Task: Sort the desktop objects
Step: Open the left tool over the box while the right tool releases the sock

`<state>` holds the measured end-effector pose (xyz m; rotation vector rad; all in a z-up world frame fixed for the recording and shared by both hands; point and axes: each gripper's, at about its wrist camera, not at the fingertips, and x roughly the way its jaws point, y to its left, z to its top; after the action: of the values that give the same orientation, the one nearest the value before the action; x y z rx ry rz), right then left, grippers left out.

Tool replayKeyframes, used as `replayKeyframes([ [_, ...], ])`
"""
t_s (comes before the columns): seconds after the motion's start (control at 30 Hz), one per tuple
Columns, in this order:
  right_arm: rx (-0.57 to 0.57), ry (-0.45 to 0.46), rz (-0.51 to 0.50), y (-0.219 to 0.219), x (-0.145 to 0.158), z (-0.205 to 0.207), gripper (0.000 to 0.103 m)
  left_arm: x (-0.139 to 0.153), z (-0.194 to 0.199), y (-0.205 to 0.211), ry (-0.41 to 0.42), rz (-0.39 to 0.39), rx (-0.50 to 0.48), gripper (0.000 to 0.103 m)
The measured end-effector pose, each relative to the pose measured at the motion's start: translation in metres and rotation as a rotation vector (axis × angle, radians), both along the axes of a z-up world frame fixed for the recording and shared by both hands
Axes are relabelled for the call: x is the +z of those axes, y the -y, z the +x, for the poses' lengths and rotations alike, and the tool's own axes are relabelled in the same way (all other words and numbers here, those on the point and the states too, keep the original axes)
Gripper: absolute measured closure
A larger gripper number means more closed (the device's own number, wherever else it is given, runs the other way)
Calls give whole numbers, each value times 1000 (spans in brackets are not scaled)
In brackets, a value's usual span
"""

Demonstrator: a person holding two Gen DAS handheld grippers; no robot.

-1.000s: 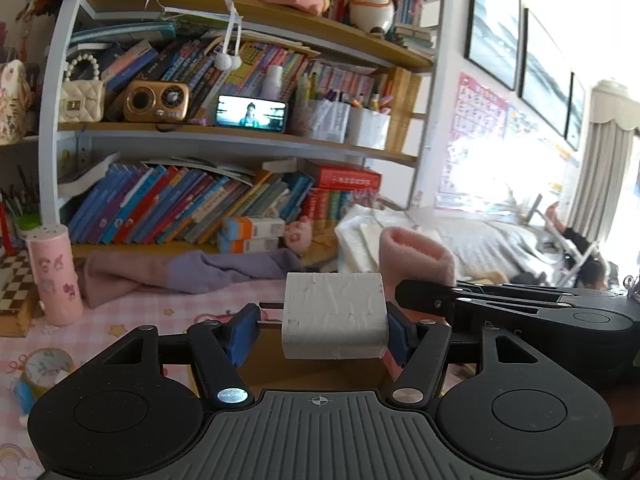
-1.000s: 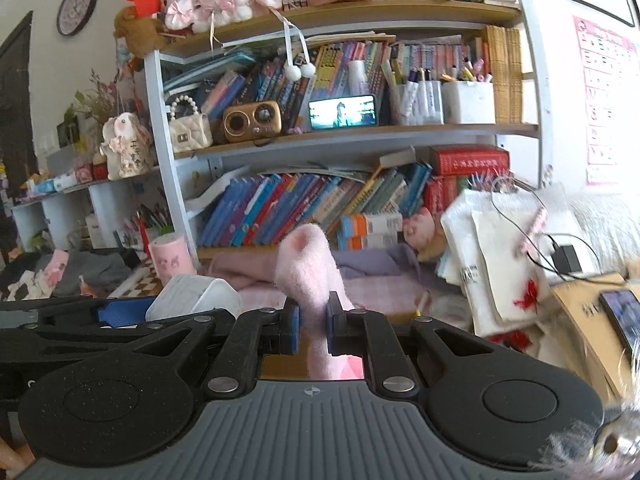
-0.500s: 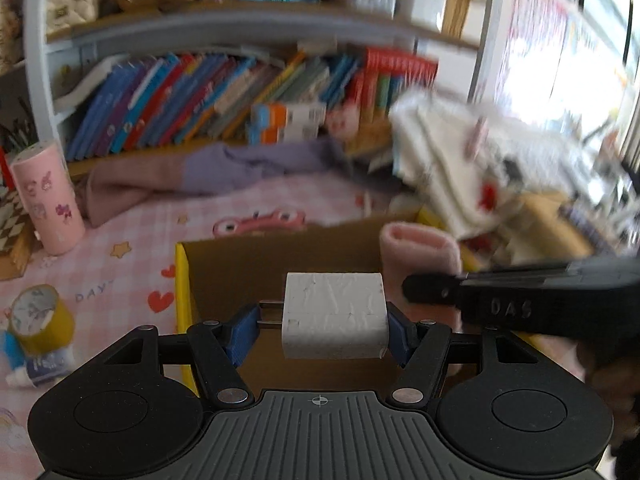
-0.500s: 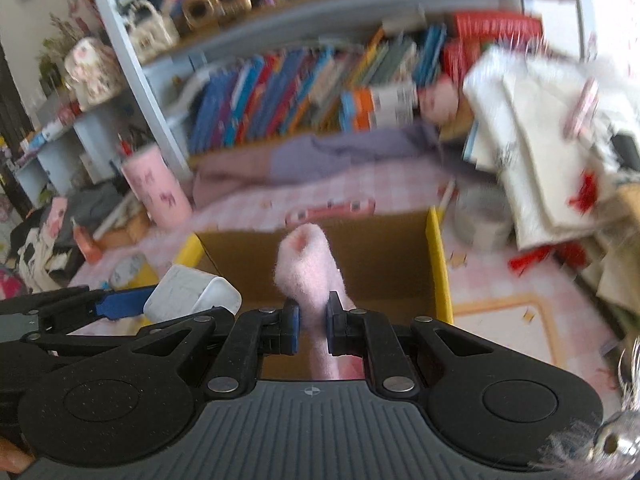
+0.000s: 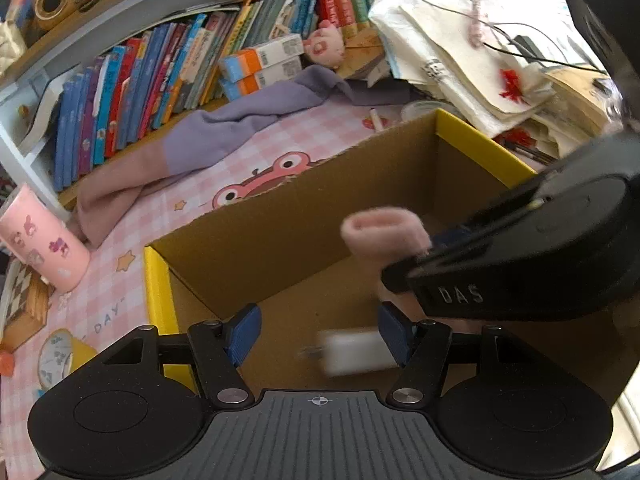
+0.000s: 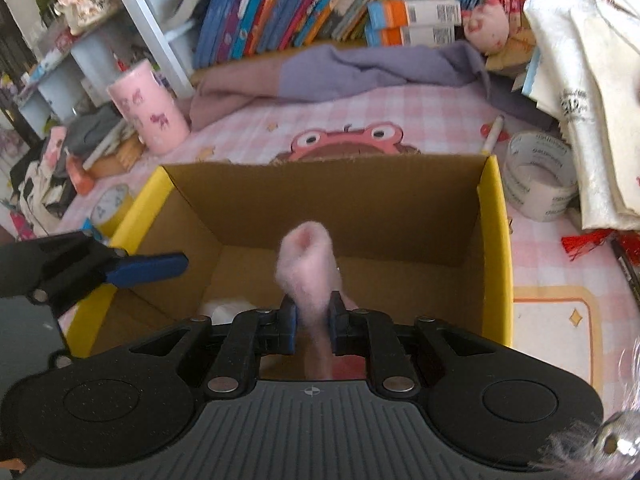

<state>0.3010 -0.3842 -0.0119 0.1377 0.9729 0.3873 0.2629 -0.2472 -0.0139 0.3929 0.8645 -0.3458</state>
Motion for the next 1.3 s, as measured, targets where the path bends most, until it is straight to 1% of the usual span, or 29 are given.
replayKeyframes([
  [0.1, 1, -26, 25, 3, -2, 4, 86, 0, 3, -1, -6, -2, 19, 36],
  [0.13, 2, -24, 26, 3, -2, 4, 79, 0, 3, -1, -6, -2, 22, 36],
  [0.17, 2, -20, 27, 4, -1, 5, 72, 1, 3, -1, -4, -2, 24, 34],
  [0.2, 7, -15, 35, 3, 0, 5, 69, 1, 2, -1, 1, -4, 28, 29],
  [0.23, 12, -9, 37, 3, 1, 4, 64, 2, -1, -1, 12, -6, 30, 28],
  [0.3, 20, 12, 34, 2, 3, 2, 62, 6, -7, -3, 31, -15, 31, 27],
  [0.37, 20, 24, 44, 3, 6, -1, 58, 10, -13, -5, 49, -28, 40, 26],
  [0.53, -24, 63, 92, 13, 16, -18, 57, 25, -32, -16, 108, -78, 87, 24],
  [0.67, -34, 137, 72, 16, 28, -37, 51, 37, -49, -29, 148, -130, 140, 24],
  [0.87, -70, 249, 48, 20, 44, -69, 48, 51, -78, -46, 219, -227, 196, 24],
  [1.0, -112, 328, 23, 20, 54, -93, 44, 56, -96, -54, 277, -269, 213, 21],
  [1.07, -142, 370, 10, 19, 58, -106, 42, 57, -105, -58, 303, -303, 223, 21],
  [1.13, -177, 400, 0, 17, 60, -118, 41, 58, -113, -62, 322, -328, 204, 20],
  [1.23, -224, 425, -1, 12, 60, -136, 41, 62, -121, -66, 353, -342, 182, 20],
  [1.3, -249, 434, 3, 9, 59, -147, 41, 62, -125, -69, 360, -363, 173, 20],
])
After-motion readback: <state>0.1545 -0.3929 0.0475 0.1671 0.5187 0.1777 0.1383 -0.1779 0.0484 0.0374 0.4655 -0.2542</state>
